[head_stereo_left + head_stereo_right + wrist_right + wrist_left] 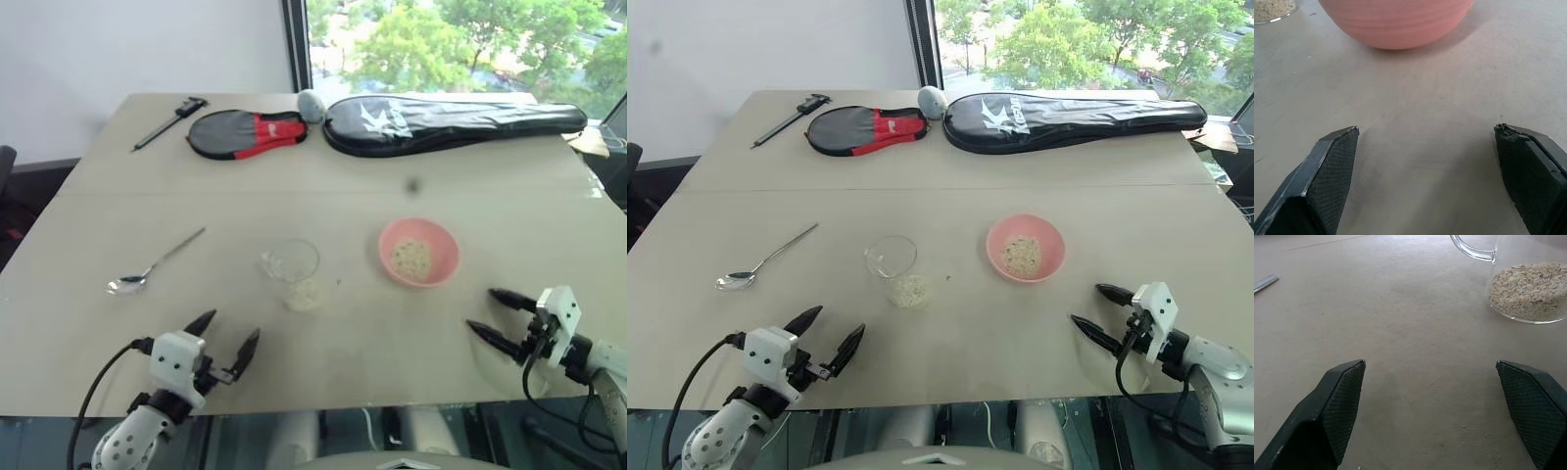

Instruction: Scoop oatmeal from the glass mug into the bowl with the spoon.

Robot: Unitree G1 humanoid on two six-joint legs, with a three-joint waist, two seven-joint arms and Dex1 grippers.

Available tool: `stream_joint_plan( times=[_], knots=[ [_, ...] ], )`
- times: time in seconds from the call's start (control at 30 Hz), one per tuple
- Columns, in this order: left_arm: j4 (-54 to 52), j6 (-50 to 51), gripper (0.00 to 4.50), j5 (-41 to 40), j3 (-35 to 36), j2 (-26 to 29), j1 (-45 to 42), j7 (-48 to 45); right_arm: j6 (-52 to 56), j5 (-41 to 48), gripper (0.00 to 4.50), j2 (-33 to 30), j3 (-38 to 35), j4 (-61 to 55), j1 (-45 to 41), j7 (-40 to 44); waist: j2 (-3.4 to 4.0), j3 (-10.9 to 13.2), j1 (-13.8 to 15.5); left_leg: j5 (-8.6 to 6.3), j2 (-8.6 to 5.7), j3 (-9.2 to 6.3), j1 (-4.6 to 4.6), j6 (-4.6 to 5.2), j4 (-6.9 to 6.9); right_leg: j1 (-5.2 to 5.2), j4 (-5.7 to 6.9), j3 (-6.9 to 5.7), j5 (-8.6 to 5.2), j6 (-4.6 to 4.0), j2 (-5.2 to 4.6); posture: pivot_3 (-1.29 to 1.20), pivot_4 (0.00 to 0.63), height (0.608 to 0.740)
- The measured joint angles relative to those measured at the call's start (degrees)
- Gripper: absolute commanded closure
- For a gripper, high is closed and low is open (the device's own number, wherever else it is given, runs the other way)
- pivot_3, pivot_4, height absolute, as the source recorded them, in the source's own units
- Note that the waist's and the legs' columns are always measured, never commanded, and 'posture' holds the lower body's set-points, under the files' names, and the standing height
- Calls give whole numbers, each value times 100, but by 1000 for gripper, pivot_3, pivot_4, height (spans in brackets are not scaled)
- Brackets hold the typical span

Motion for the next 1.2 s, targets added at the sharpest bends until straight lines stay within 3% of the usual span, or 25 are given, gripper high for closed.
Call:
stream_joint_plan(
  times=[0.73,1.2],
  knots=[
    [232,-43,0,-23,-4,50,-367,-161,-125,-45,49,96,5,-16,-47,-38,1,1,0,1,0,1,2,1,3,1,7,-2,1,-1,1,0,150,740],
    [252,450,0,-228,135,142,-746,-106,-55,-19,49,82,12,-119,-26,38,-5,14,-1,1,0,5,0,1,4,1,8,-3,1,-1,3,0,150,740]
  ],
)
